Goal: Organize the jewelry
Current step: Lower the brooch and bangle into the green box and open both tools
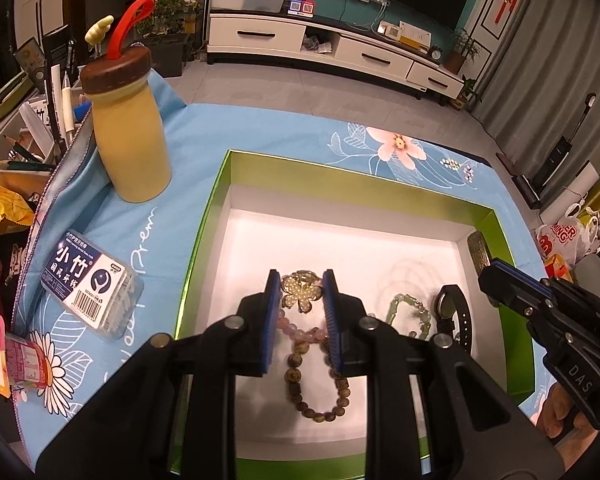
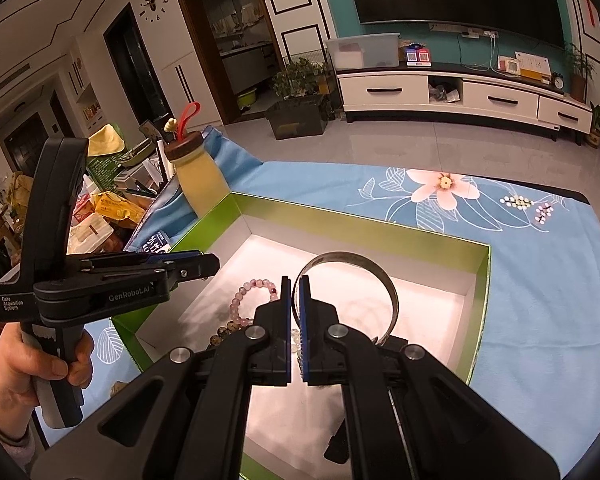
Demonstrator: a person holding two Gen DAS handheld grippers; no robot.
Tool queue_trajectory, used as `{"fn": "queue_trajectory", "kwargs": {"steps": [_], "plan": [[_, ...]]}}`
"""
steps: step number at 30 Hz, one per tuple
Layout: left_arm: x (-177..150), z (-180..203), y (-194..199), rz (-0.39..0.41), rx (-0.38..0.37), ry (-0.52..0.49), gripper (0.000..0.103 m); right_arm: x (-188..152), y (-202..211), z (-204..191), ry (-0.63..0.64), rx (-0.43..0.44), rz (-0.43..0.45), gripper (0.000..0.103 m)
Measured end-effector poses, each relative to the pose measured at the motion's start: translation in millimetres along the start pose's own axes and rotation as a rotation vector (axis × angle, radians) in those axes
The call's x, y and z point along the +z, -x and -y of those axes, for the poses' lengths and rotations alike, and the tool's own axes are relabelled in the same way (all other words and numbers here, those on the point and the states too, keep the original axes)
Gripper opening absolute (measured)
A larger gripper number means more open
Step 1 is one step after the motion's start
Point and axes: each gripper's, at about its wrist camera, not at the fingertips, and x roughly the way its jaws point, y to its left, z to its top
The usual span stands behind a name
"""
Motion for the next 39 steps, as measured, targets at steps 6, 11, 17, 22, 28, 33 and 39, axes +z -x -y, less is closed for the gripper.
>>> {"fn": "queue_trajectory", "kwargs": {"steps": [6,11,17,22,28,33,39], "plan": [[0,2,-4,-0.007,0.005,-0.005,0.021,1,-7,3,-0.027,0.005,-0.024,0.003],[0,4,-7,-0.014,0.01,-0.01,0.021,0,-11,5,-0.033,0.003,-0.035,0.003],[-1,6,-8,-0.017,0.011,-0.011,0.021,1,-11,5,-0.038,-0.002,-0.036,0.003],[-1,6,-9,-0.019,0.012,-0.013,0.021,2,-11,7,-0.042,0.002,-0.036,0.003],[-2,8,-11,-0.02,0.012,-0.017,0.021,1,-12,8,-0.043,-0.003,-0.038,0.004],[-2,8,-12,-0.021,0.011,-0.017,0.021,1,-13,9,-0.041,-0.01,-0.038,0.004],[-2,9,-13,-0.022,0.015,-0.021,0.021,2,-14,8,-0.037,-0.012,-0.038,0.004]]}}
